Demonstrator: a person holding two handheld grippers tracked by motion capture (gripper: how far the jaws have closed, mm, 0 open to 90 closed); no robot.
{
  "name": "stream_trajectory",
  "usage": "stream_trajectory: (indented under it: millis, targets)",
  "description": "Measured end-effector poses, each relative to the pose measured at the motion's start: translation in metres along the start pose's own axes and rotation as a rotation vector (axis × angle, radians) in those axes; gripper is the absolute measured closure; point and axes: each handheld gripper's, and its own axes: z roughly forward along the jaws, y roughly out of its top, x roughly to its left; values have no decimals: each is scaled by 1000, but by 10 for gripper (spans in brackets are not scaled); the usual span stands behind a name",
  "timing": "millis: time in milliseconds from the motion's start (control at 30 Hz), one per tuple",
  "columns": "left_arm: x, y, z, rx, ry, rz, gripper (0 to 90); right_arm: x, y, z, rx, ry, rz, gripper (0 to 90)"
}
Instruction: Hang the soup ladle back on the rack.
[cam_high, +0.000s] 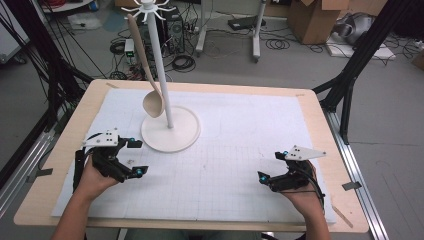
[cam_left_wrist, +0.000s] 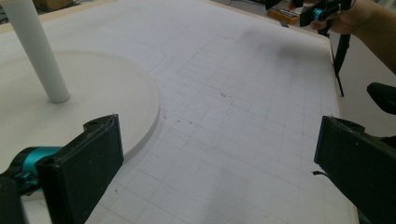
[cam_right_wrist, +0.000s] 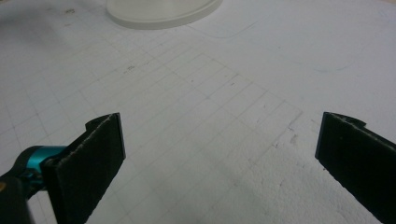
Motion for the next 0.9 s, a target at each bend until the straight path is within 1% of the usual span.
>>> stream_trajectory:
  millis: [100,167,200,333,400,533,633,800,900]
  targets:
    - [-1,2,-1,-8,-8,15,16,0,0,1,2,-6,-7,2]
    - [-2,3,-1,-9,-22,21,16,0,0,1,6,-8,-4,2]
    - [-3,3,-1,-5,-16,27,16,0,0,1,8,-8,-4,2]
    - [-3,3,1,12,-16,32,17,2,0,0,9,-9,-5,2]
    - [-4,4,2,13,-15,33,16,3,0,1,9,-8,-12,2]
    - [-4,6,2,11,-12,39,17,3,0,0,11,-10,-6,2]
    - [-4,6,2,11,-12,36,16,3,0,-1,7,-9,-2,2]
    - [-5,6,2,15,-7,38,16,3,0,1,12,-6,-14,3]
    - [-5,6,4,33,0,30,16,3,0,1,12,-6,-9,2]
